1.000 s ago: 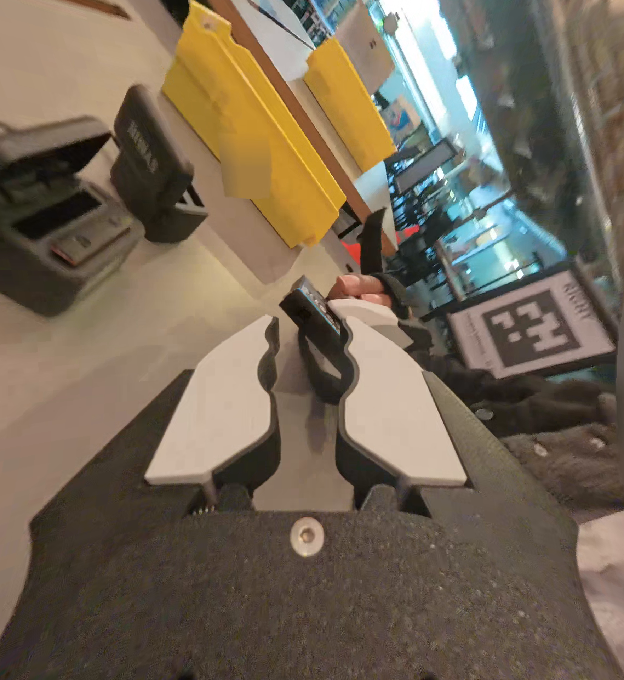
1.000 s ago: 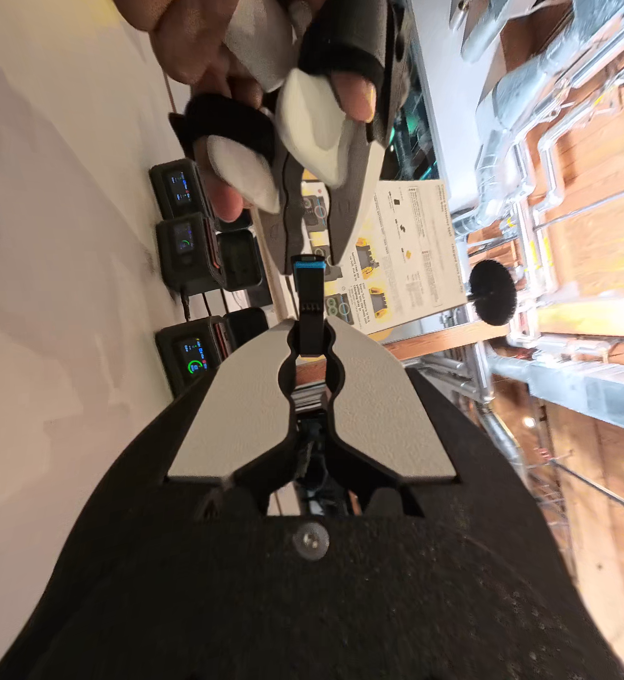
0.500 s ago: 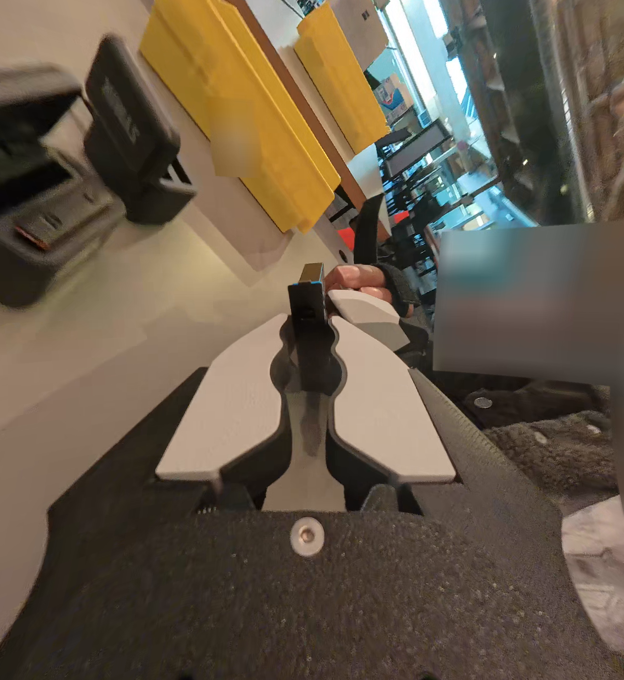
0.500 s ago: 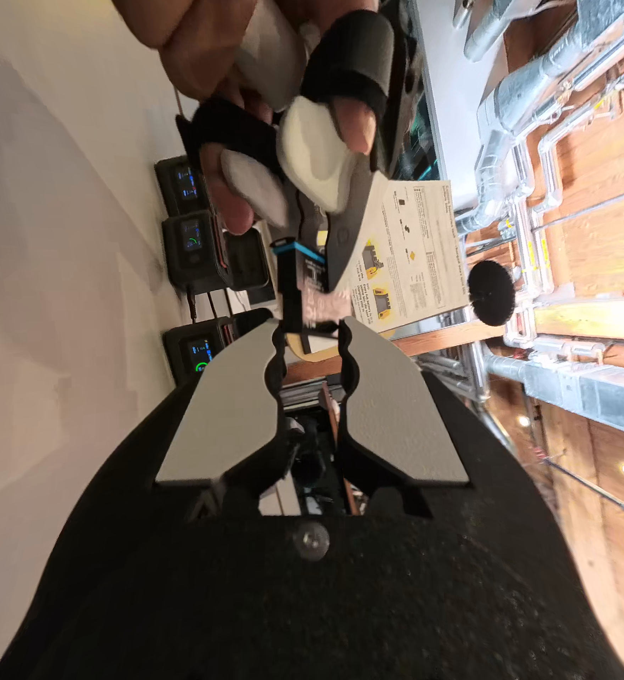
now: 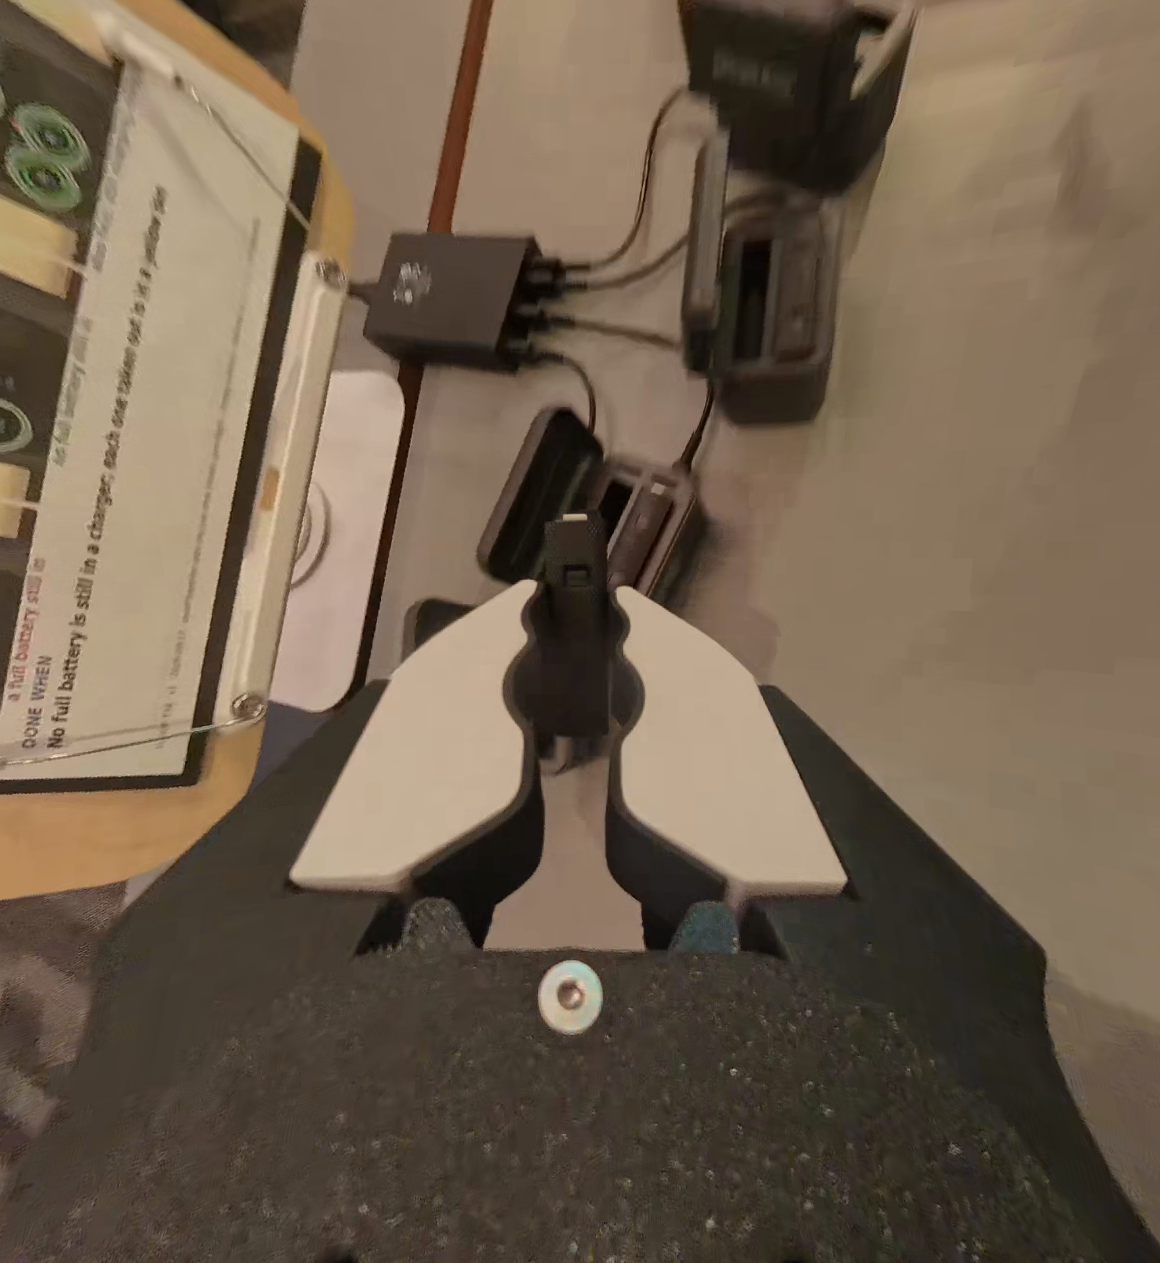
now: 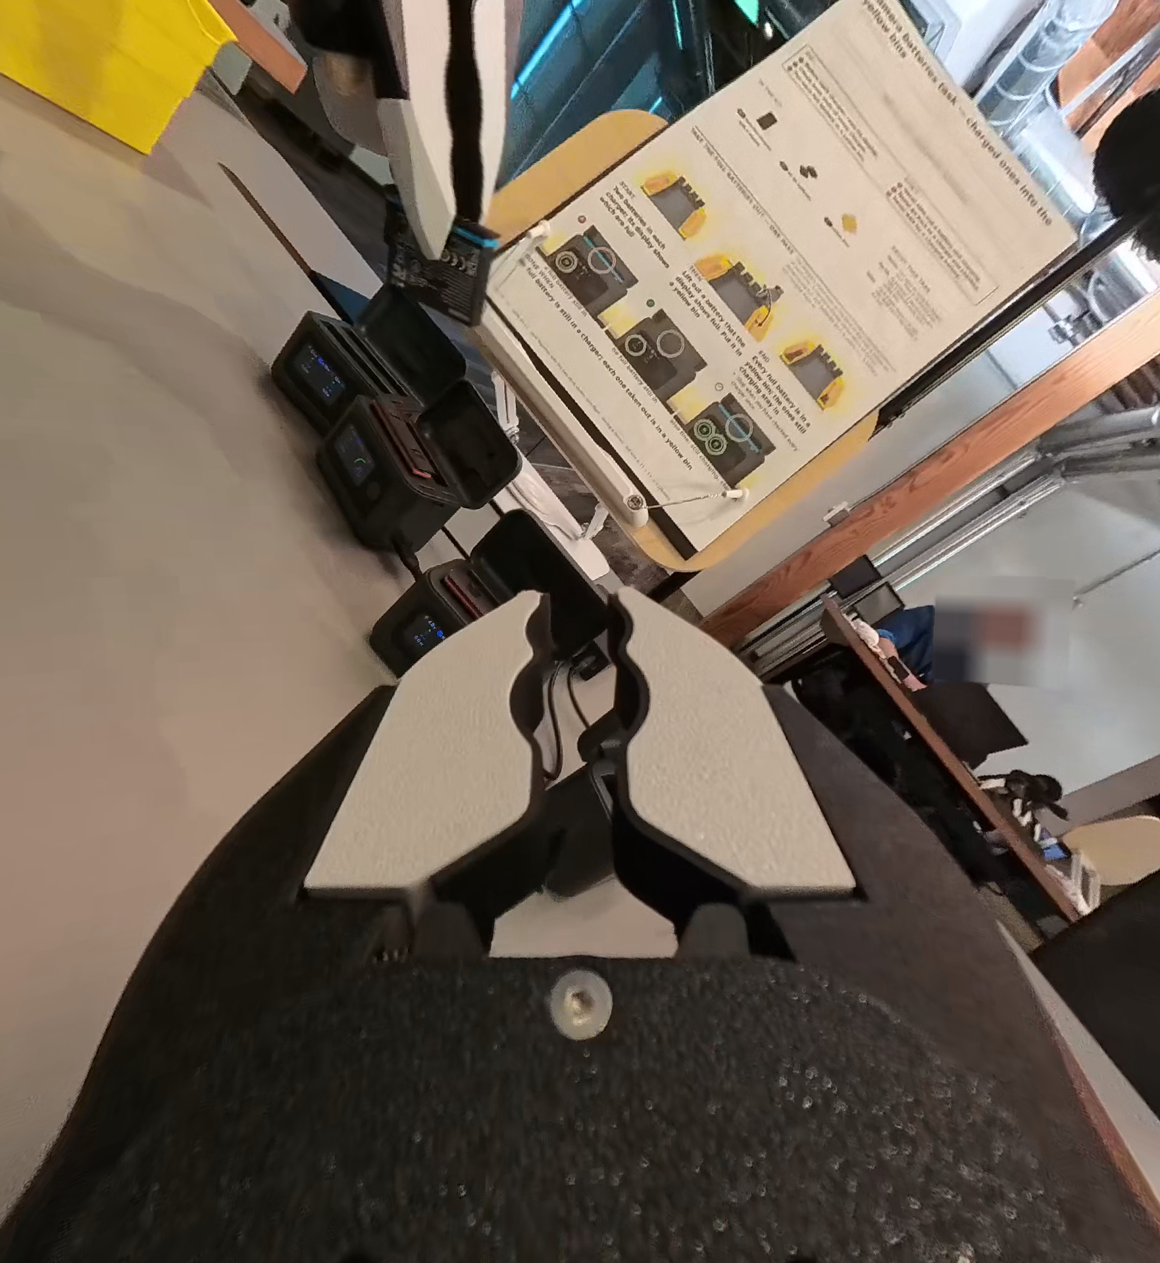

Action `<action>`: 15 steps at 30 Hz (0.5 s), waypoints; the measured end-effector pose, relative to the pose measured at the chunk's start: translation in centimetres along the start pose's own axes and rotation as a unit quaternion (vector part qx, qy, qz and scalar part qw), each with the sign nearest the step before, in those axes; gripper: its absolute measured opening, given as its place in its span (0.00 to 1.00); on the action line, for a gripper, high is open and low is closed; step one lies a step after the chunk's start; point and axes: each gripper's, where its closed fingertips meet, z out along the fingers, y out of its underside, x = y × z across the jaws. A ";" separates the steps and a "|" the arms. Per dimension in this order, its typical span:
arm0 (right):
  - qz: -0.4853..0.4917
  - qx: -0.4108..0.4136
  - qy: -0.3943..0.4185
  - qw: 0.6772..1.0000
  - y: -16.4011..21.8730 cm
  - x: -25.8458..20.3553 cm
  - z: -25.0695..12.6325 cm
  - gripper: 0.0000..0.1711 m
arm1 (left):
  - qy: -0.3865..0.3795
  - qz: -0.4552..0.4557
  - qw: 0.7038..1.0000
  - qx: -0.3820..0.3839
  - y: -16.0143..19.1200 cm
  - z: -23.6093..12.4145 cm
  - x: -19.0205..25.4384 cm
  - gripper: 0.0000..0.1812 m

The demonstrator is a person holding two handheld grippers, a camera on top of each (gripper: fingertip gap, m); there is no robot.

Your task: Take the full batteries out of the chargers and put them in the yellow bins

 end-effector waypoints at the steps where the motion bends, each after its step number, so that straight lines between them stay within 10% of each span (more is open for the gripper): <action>1: 0.003 -0.003 -0.002 1.000 0.2 0.0 0.0 0.09 | 0.004 0.015 1.000 -0.020 1.1 0.3 -0.5 0.09; 15: 0.071 -0.011 -0.023 0.997 1.0 0.3 0.2 0.04 | 0.060 0.035 0.988 -0.135 6.8 4.6 -3.6 0.09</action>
